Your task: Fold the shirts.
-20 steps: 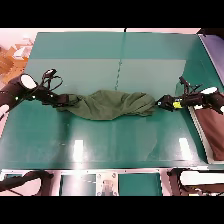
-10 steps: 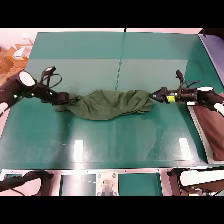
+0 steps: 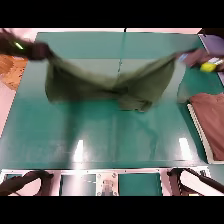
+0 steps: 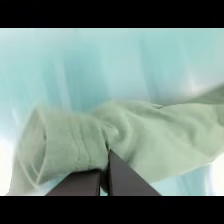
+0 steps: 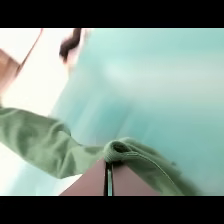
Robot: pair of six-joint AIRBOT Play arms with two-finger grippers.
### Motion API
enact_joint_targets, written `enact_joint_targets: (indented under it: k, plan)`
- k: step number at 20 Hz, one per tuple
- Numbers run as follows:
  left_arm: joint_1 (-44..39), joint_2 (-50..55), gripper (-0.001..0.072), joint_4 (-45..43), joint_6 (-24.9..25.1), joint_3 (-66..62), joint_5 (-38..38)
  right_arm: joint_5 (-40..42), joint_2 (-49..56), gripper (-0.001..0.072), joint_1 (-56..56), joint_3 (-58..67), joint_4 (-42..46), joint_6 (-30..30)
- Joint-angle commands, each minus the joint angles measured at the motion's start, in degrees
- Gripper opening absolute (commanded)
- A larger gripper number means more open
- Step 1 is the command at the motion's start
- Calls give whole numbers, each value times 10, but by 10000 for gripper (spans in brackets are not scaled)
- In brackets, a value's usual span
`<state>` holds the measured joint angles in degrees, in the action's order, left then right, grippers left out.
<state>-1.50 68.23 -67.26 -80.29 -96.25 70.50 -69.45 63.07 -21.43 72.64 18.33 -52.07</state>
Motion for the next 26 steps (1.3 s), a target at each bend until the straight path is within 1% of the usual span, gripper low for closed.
enact_joint_targets:
  k: [1, 3, 6, 8, 10, 12, 15, 18, 19, 21, 23, 24, 26]
  plan:
    - [0, -70, 22, 0, -3, -136, -25, 95, -161, 16, -46, 83, -2, -60]
    - [0, -111, 22, 0, -5, -189, -45, 133, -230, 16, -83, 131, 0, -98]
    - [0, -163, 22, 0, -3, -217, -42, 142, -285, 16, -131, 190, 31, -131]
    - [0, -181, 22, -1, -2, -217, -24, 142, -294, 16, -146, 214, 61, -153]
    - [0, -180, 22, -11, -2, -214, -6, 148, -288, 16, -146, 216, 67, -155]
    - [0, -170, 22, -14, -2, -179, 3, 138, -262, 16, -146, 205, 68, -155]
    - [0, -136, 22, 2, -2, -81, 9, 101, -200, 16, -132, 154, 68, -163]
    - [0, -72, 23, 51, -1, 45, 3, 102, -122, 17, -69, 53, 69, -112]
    - [0, -45, 22, 64, 5, 88, -12, 112, -90, 17, -45, 19, 74, -98]
    - [0, 24, 22, 80, 14, 177, -83, 155, -13, 17, 1, -44, 97, -80]
    - [0, 111, 22, 96, 22, 231, -155, 194, 84, 17, 37, -76, 98, -56]
    - [0, 162, 22, 115, 37, 237, -180, 208, 142, 17, 54, -76, 97, -52]
    - [0, 256, 22, 179, 72, 224, -223, 227, 242, 17, 79, -58, 93, -42]
